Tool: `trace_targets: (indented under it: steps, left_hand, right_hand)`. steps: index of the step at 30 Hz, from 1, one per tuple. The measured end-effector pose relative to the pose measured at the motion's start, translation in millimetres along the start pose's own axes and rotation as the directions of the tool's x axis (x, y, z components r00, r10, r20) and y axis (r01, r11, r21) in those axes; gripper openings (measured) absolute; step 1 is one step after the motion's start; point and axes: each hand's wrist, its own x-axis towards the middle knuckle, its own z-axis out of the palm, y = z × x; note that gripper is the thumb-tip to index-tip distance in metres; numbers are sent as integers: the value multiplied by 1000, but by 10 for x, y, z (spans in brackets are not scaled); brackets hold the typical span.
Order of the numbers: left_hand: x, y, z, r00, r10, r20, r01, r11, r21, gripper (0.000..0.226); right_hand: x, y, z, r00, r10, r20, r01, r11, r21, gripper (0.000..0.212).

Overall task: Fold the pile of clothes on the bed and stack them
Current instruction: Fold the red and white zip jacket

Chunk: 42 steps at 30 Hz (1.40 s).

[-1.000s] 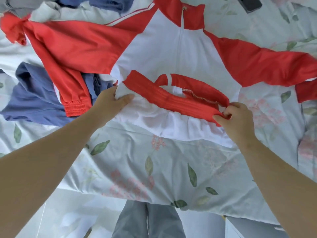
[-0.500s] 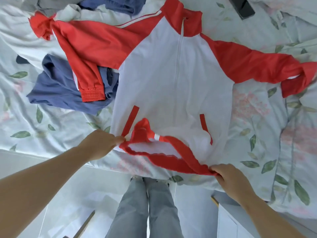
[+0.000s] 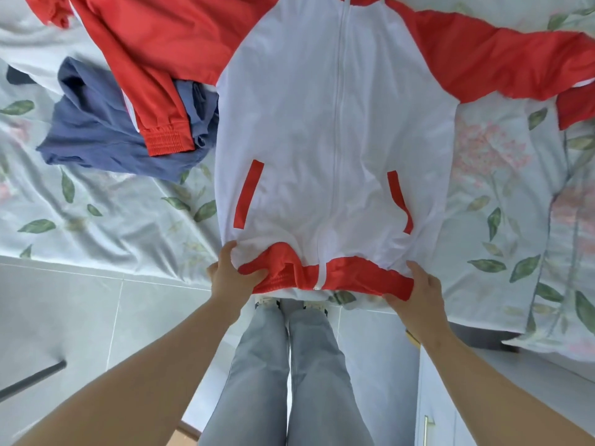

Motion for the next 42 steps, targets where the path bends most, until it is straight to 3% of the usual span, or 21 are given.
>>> trace_targets:
  steps: [3,6,11,13,15,18,22,24,26,28,30,32,34,37,38,40,42]
  left_hand:
    - [48,-6,-28,999,17,42,-13,996,-93,71]
    - [100,-31,-177,995,75,67,-78,997,30,58]
    - [161,-170,-421,993,110,31,-114,941,320,52]
    - [174,-132,-365,995,94,37,-101,948,301,45]
    - [150,-58,-261,999,42,-8,-39,974,225,55]
    - [154,3,-187,995,64,-73,-43,964,262,75]
    - [201,1,-357,989,141,-53,-112,922,370,63]
    - [199,-33,-410,990,125,-56,-90,901,424,62]
    - [154,-36,-365,972,218,-87,-123,791,600,70]
    - [90,26,-232,876,482,-3,-338,617,711,68]
    - [46,76,-84,790,527,313,-547,376,748,61]
    - [64,-12,1,755,335,564,-629,125,768,55]
    - [46,-35,-39,770,262,581,-618,80,782,50]
    - [-44,87,-32,636,542,550,-675,44,736,36]
    - [-55,112,-11,605,569,557,-701,48,712,35]
    - [-31,128,43,685,383,619,-692,77,718,50]
    - [-14,140,105,763,177,621,-636,36,771,57]
  right_hand:
    - [32,8,-50,996,-89,27,91,994,-67,56]
    - [13,105,-95,988,-144,-55,138,985,-108,32]
    - [-55,380,-71,973,197,-119,-190,980,62,25]
    - [-51,316,-48,937,300,-178,-253,935,247,23]
    - [10,184,-25,906,371,-205,-247,855,455,7]
    - [111,-1,-18,907,378,-186,-235,821,520,33]
    - [149,72,-72,874,452,-179,-339,830,442,34]
    - [129,146,-72,866,483,-132,-401,827,394,47]
    - [85,78,-44,897,374,-236,-345,926,156,61]
    - [46,-86,20,932,15,-362,-61,991,-116,62]
    - [26,-251,117,939,-299,-168,228,910,-346,60]
    - [15,-275,207,930,-319,179,366,783,-503,57]
    - [20,-174,229,925,-217,313,372,695,-615,53]
    - [28,-309,159,959,-256,124,276,726,-630,37]
    - [46,-409,164,950,-307,55,278,754,-596,36]
    - [101,-584,217,913,-401,75,377,759,-532,43]
    - [162,-675,248,869,-393,303,496,695,-521,56]
